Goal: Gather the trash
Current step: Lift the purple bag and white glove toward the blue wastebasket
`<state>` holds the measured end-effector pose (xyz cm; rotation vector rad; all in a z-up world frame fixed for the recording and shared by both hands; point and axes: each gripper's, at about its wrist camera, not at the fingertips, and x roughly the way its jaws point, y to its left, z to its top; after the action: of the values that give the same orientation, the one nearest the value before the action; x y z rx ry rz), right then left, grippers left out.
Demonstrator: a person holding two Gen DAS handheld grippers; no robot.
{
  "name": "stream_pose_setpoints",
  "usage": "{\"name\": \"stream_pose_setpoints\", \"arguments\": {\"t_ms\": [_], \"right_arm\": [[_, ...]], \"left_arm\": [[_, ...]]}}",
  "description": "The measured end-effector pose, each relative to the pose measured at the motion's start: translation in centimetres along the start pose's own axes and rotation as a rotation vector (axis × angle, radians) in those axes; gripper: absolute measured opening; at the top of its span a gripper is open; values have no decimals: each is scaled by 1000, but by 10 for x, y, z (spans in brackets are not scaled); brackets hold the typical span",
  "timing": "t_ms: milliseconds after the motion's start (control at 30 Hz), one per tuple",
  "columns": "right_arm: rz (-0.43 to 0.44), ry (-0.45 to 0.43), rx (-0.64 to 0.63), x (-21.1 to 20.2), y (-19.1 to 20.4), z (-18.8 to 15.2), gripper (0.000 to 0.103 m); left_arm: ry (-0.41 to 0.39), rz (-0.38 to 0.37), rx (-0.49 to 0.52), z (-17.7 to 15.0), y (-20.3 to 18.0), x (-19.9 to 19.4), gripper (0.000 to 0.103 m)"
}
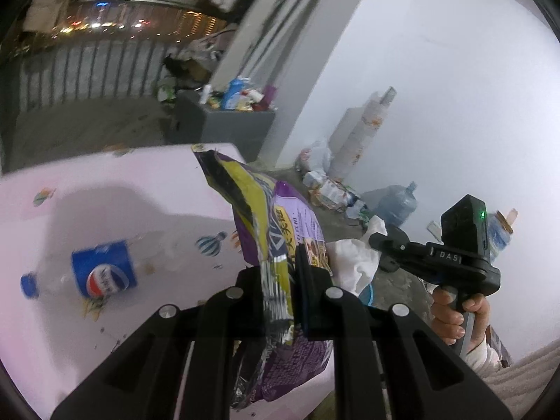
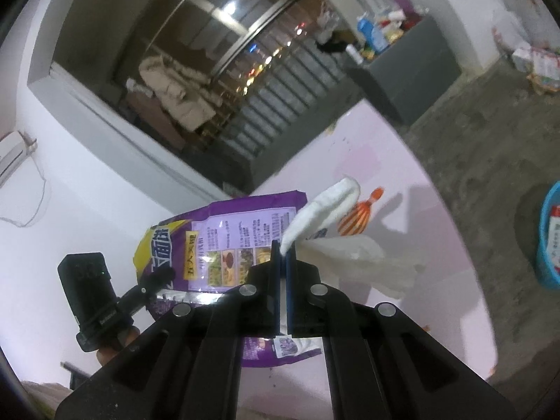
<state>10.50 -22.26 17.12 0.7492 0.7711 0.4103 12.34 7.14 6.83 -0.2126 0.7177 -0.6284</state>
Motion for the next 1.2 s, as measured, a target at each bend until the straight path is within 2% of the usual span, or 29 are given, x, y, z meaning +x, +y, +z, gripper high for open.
{"name": "stream_pose_setpoints", "arguments": {"t_ms": [367,567,700,900,1067,1200], "right_arm": [[-99,-201,90,-59,-48,14,1],[-189,-326,201,-100,-99,21,1],[-274,-380,308,-121,-141,17,1],[-361,-409,489,-135,-210,1,1],[-413,-407,597,-129,-263,2,1],[-449,-405,671,-125,-305,2,1]], "left_arm": [[50,-101,169,41,-71,70,13],[120,-140,254,61,-116,139,13],[212,-149,311,58,-146,203,13],[370,-137,362,43,-190,302,13],[506,-88,399,23,-221,381,14],[607,-44,374,9,-235,440,14]]}}
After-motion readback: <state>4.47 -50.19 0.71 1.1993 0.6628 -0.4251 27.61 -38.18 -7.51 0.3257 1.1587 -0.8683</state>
